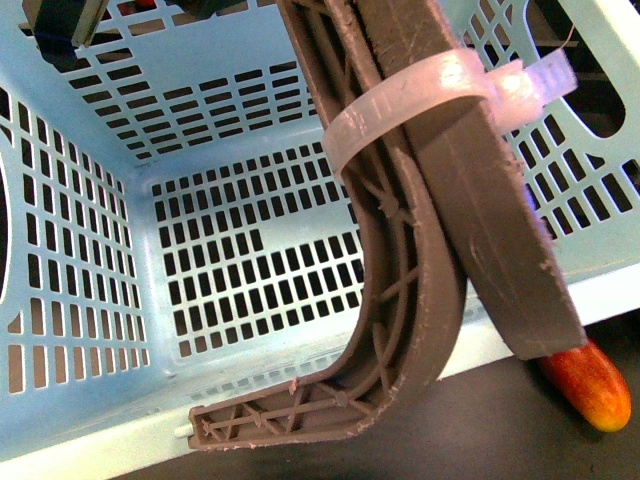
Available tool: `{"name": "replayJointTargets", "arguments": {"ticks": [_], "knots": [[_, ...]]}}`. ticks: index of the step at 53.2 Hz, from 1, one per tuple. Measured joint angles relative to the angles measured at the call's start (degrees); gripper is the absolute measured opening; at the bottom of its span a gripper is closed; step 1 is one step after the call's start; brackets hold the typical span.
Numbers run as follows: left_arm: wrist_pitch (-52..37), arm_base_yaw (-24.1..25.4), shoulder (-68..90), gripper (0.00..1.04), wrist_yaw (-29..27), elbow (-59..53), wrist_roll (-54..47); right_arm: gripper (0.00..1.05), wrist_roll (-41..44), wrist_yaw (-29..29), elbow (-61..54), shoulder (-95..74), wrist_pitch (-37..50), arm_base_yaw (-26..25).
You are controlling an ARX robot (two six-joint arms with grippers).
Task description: Pick apple with right arm and hold basket with left
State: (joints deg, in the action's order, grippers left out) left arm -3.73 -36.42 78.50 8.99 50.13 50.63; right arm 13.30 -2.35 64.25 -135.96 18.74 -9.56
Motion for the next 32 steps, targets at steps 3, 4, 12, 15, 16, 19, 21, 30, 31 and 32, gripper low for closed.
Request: {"name": "replayJointTargets", "arguments": {"ticks": [3, 4, 12, 15, 16, 19, 21, 30, 31, 32], "knots": [[0.00, -0.02, 0.00, 0.14, 0.04, 0.00, 0.00, 0.96, -0.22, -0.02, 1.55, -1.16, -0.96, -0.28], [0.00, -0.02, 0.00, 0.14, 0.04, 0.00, 0.00, 0.96, -0.31, 0.00, 2.10, -1.46, -1.29, -0.37], [0.00, -0.02, 0.00, 0.14, 0.04, 0.00, 0.00, 0.96, -1.46, -0.09, 5.11, -3.78, -3.19, -0.57], [0.00, -0.02, 0.00, 0.14, 0.02, 0.00, 0.00, 0.96, -1.88, -0.28, 6.08, -4.44, -3.74, -0.57], [0.00, -0.02, 0.00, 0.14, 0.02, 0.00, 0.00, 0.96, -2.05, -0.44, 6.54, -4.81, -4.00, -0.57], [0.00, -0.02, 0.00, 0.14, 0.02, 0.00, 0.00, 0.96, -2.27, -0.59, 7.19, -5.22, -4.46, -0.55], [0.00, -0.02, 0.00, 0.14, 0.02, 0.00, 0.00, 0.96, -2.58, -0.66, 7.80, -5.73, -4.76, -0.48], [0.00, -0.02, 0.00, 0.14, 0.02, 0.00, 0.00, 0.96, -3.74, -0.68, 10.12, -7.63, -6.05, -0.11], [0.00, -0.02, 0.00, 0.14, 0.02, 0.00, 0.00, 0.96, -3.82, -0.68, 10.29, -7.74, -6.12, -0.09], [0.00, -0.02, 0.00, 0.14, 0.02, 0.00, 0.00, 0.96, -3.87, -0.68, 10.43, -7.85, -6.19, -0.09]]}}
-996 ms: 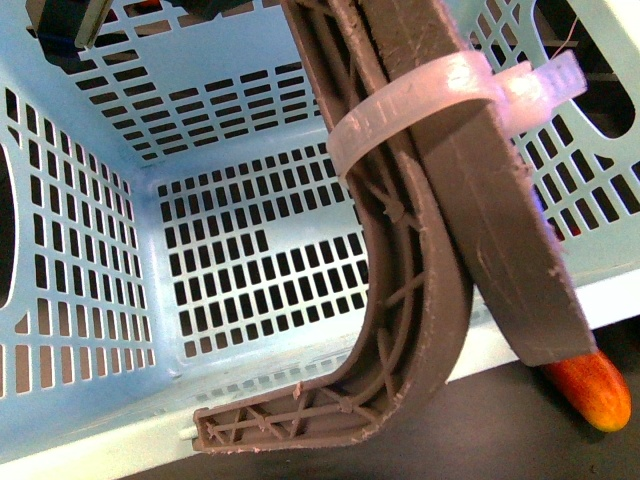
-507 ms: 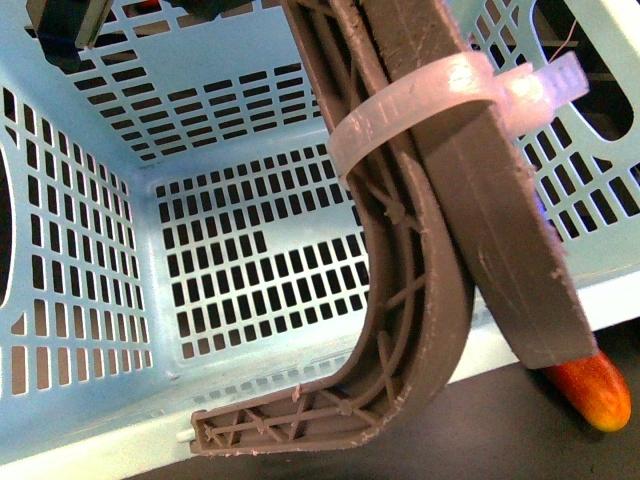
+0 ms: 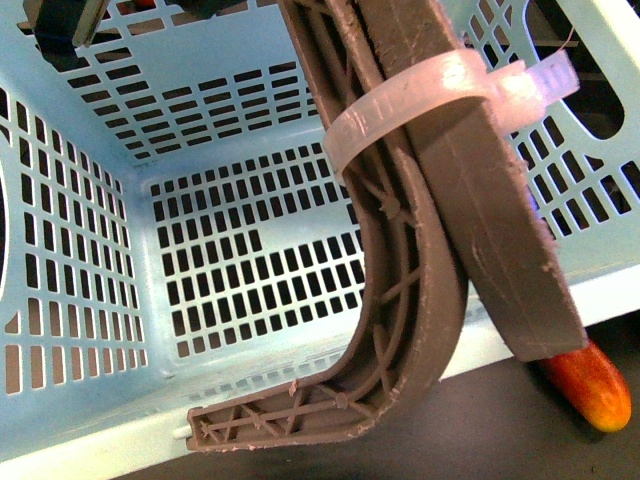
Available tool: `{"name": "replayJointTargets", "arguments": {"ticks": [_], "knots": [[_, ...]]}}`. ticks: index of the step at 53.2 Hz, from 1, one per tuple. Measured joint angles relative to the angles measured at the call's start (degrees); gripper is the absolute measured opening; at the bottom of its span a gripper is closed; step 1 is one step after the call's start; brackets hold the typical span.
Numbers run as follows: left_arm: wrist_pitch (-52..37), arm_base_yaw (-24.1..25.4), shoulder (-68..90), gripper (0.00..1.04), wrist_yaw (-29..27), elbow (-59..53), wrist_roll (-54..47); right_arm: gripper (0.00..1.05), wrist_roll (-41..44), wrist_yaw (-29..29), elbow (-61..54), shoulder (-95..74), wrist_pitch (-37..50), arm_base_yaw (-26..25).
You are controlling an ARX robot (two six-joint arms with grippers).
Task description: Pick apple with right arm and hold basket with left
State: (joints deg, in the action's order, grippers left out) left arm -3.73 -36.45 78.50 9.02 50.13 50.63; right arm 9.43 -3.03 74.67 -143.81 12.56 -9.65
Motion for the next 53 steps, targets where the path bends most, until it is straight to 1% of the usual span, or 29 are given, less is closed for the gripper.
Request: {"name": "replayJointTargets", "arguments": {"ticks": [15, 20, 22, 36, 43, 53], "knots": [[0.00, 0.00, 0.00, 0.14, 0.02, 0.00, 0.02, 0.96, -1.11, 0.04, 2.21, -1.95, -1.18, 0.20], [0.00, 0.00, 0.00, 0.14, 0.00, 0.00, 0.00, 0.84, -1.25, 0.13, 2.21, -2.08, -1.18, 0.24], [0.00, 0.00, 0.00, 0.14, 0.00, 0.00, 0.00, 0.81, -1.31, 0.22, 2.16, -2.08, -1.16, 0.24], [0.00, 0.00, 0.00, 0.14, 0.00, 0.00, 0.00, 0.80, -1.97, 0.11, -2.27, 0.66, 0.39, -0.17], [0.00, 0.00, 0.00, 0.14, 0.02, 0.00, 0.00, 0.80, -2.34, -1.77, -7.32, 6.38, 1.86, -1.20], [0.00, 0.00, 0.00, 0.14, 0.00, 0.00, 0.00, 0.80, 0.59, -6.14, -17.25, 26.01, 2.29, -3.39]]}}
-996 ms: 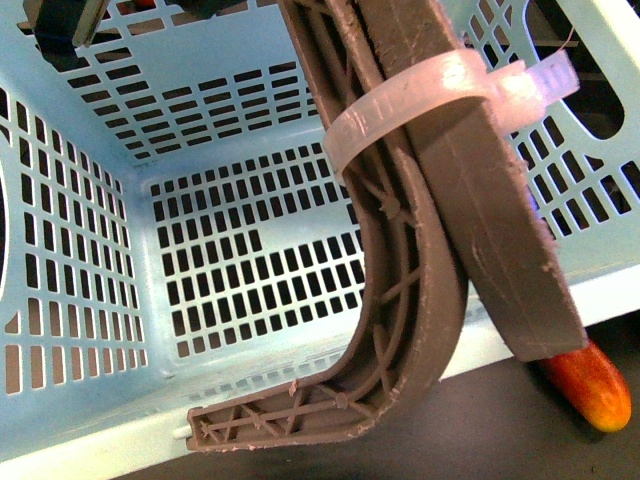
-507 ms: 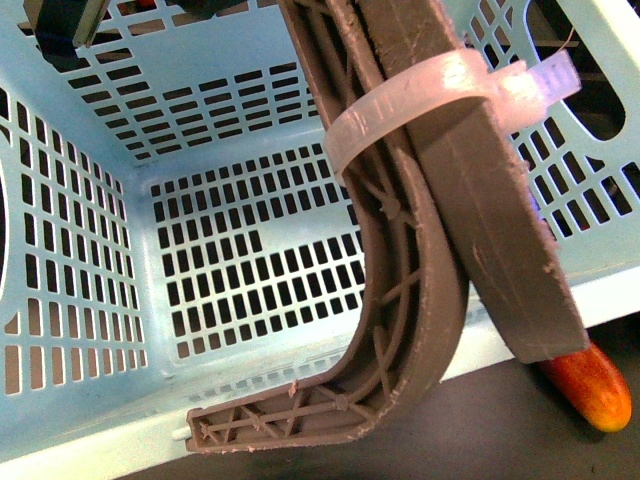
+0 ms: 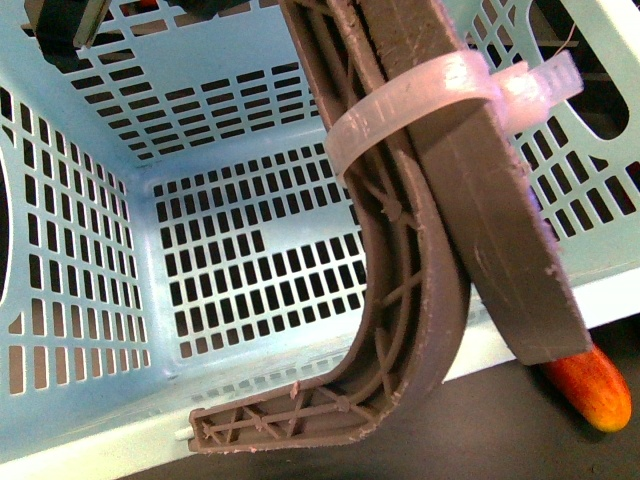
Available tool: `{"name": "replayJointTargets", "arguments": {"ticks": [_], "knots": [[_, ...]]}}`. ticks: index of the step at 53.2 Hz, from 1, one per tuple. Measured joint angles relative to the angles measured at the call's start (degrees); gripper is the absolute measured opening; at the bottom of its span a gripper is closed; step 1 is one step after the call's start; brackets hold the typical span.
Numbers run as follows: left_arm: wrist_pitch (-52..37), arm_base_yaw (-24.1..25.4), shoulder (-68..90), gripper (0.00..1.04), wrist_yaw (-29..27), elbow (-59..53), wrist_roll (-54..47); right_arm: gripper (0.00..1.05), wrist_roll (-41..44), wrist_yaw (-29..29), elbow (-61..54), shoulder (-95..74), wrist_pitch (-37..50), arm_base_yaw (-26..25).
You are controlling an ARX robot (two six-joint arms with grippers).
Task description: Pick apple with right arm and hold basket with left
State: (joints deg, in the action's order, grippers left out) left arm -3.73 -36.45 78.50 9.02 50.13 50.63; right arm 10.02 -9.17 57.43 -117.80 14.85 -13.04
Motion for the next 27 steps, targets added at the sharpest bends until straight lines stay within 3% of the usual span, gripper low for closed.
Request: {"name": "replayJointTargets", "arguments": {"ticks": [17, 27], "knots": [[0.00, 0.00, 0.00, 0.14, 0.00, 0.00, 0.00, 0.80, 0.35, -7.56, -7.74, 26.82, -7.91, -3.39], [0.00, 0.00, 0.00, 0.14, 0.02, 0.00, 0.00, 0.80, -1.55, -12.35, -8.68, 42.40, -14.73, -2.62]]}}
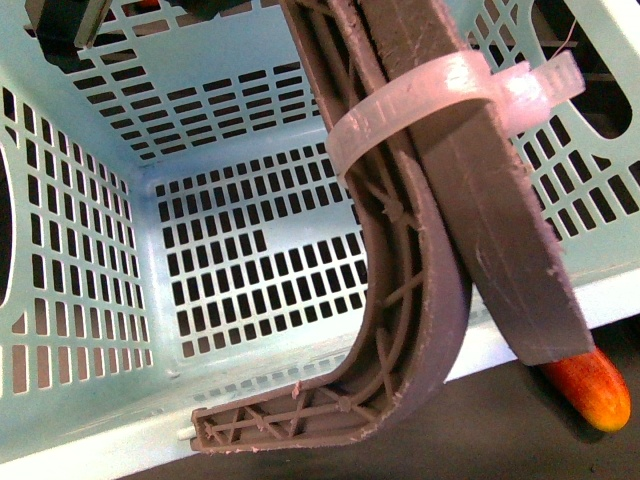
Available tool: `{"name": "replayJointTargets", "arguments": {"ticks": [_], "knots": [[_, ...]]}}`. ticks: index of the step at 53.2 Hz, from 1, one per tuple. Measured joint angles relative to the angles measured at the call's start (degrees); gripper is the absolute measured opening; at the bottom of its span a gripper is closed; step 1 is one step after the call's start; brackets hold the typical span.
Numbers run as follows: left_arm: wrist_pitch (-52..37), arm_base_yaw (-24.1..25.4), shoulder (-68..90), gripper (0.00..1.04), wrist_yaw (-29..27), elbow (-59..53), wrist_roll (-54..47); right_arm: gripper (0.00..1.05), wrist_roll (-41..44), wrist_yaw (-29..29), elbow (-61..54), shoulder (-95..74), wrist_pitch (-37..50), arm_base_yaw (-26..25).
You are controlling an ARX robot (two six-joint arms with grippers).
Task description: Pick apple with right arm and hold basket with left
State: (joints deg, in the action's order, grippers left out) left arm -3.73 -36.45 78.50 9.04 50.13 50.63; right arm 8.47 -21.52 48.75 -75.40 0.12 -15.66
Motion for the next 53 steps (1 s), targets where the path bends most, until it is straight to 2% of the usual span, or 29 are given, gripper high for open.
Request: {"name": "replayJointTargets", "arguments": {"ticks": [8, 15, 25, 31, 42, 49, 53], "knots": [[0.00, 0.00, 0.00, 0.14, -0.02, 0.00, 0.00, 0.80, -2.54, -1.73, -1.70, 10.60, -4.98, 6.10], [0.00, 0.00, 0.00, 0.14, -0.02, 0.00, 0.00, 0.80, -4.39, -1.44, -2.69, 14.38, -5.84, 10.91], [0.00, 0.00, 0.00, 0.14, 0.00, 0.00, 0.00, 0.80, -9.25, 1.86, -6.05, 15.85, -4.68, 22.47], [0.00, 0.00, 0.00, 0.14, 0.00, 0.00, 0.00, 0.80, -11.06, 3.87, -7.69, 13.81, -2.75, 27.76], [0.00, 0.00, 0.00, 0.14, -0.02, 0.00, 0.00, 0.80, -12.81, 5.53, -8.92, 11.52, -0.83, 32.87], [0.00, 0.00, 0.00, 0.14, -0.02, 0.00, 0.00, 0.80, -13.49, 5.88, -9.20, 11.08, -0.55, 34.03], [0.00, 0.00, 0.00, 0.14, -0.02, 0.00, 0.00, 0.88, -13.66, 5.88, -9.20, 11.08, -0.55, 34.05]]}}
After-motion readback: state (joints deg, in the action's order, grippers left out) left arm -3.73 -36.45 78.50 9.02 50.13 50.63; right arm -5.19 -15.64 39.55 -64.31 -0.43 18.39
